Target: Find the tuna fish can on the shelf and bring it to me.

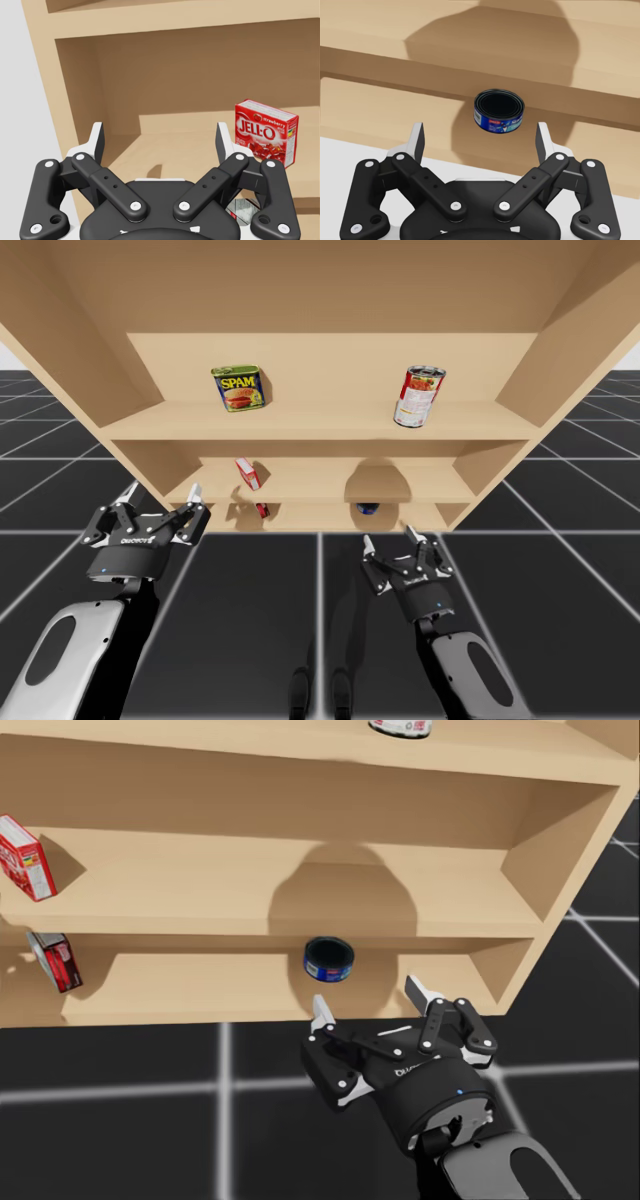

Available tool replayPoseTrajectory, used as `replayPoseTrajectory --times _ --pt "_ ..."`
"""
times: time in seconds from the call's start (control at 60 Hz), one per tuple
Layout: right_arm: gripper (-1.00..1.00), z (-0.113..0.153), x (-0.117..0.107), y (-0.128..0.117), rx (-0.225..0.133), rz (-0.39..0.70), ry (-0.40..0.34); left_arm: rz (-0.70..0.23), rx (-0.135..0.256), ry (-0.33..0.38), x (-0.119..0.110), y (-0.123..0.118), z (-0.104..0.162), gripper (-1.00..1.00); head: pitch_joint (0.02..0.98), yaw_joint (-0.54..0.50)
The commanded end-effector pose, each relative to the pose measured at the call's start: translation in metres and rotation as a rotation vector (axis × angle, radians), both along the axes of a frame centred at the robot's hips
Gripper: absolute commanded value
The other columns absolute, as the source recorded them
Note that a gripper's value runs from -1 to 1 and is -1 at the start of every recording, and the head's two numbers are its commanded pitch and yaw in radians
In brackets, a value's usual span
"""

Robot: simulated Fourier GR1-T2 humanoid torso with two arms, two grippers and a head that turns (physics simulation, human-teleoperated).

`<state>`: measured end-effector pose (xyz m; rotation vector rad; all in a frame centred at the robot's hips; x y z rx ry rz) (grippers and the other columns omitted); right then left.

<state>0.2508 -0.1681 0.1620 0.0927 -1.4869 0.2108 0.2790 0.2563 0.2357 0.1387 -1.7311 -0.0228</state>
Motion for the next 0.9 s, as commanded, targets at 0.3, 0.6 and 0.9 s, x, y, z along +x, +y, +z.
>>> replayPoseTrajectory --times 0.3,0.6,0.9 --pt "-1.0 -0.021 0.063 0.011 -0.074 -0.061 -0.004 0.001 -0.001 -0.001 0.0 0.001 0.0 -1.0 0.738 -0.2" --pt "-1.0 -0.031 0.091 0.02 -0.097 -0.086 0.017 0.003 0.002 0.003 0.001 0.002 0.0 -1.0 0.742 -0.2" --pt "-1.0 -0.043 0.117 0.03 -0.108 -0.117 0.075 0.007 0.006 0.004 0.001 0.001 0.0 -1.0 0.747 -0.19"
